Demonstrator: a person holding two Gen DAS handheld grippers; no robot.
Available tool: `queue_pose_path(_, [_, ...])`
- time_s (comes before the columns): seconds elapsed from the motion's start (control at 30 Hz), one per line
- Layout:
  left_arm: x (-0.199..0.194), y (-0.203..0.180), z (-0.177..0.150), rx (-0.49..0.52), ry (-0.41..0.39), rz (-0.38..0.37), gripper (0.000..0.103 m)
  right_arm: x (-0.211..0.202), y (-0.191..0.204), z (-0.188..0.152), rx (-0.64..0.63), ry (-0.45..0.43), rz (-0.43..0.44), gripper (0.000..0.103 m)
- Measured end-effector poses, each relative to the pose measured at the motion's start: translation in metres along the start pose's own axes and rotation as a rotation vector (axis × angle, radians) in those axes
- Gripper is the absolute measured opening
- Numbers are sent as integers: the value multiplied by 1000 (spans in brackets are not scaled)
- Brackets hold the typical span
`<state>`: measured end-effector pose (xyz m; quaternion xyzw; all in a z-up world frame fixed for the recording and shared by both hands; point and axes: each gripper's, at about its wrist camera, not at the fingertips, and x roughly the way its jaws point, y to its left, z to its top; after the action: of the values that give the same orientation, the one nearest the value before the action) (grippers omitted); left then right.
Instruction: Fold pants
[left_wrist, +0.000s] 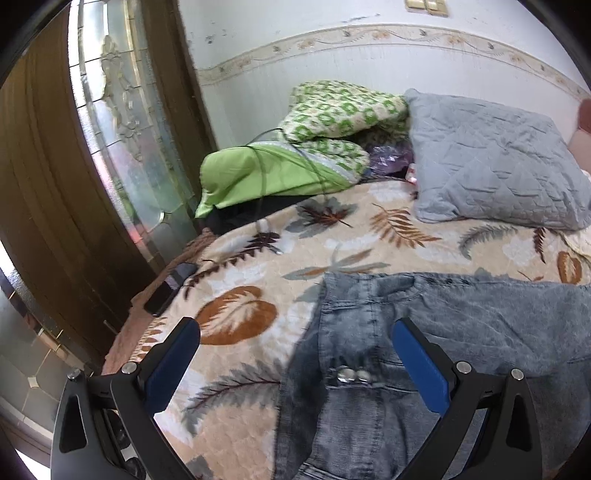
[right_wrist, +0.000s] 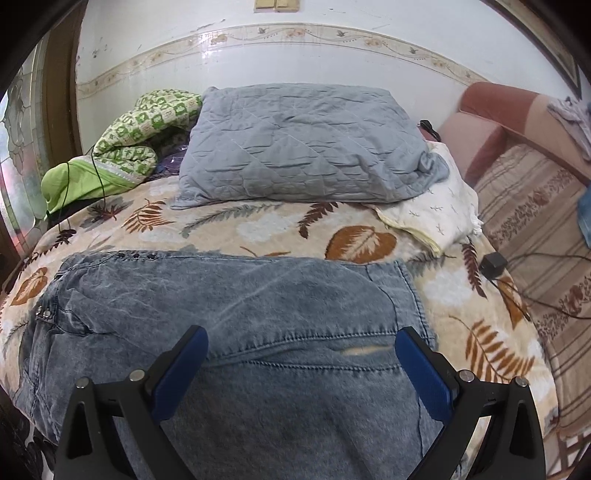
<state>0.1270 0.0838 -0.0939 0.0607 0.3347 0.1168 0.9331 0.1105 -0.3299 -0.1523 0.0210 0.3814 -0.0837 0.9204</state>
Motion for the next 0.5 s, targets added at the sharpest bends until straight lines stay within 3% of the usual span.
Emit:
queue_pose_path(0.37, [-16,87,-6,-113,-67,179,103,3,36,10,-58,0,29,103])
queue_pose_path(0.5, [-19,105,-9,-139,-69,194,103,-5,52,13,-86,-14,36,103])
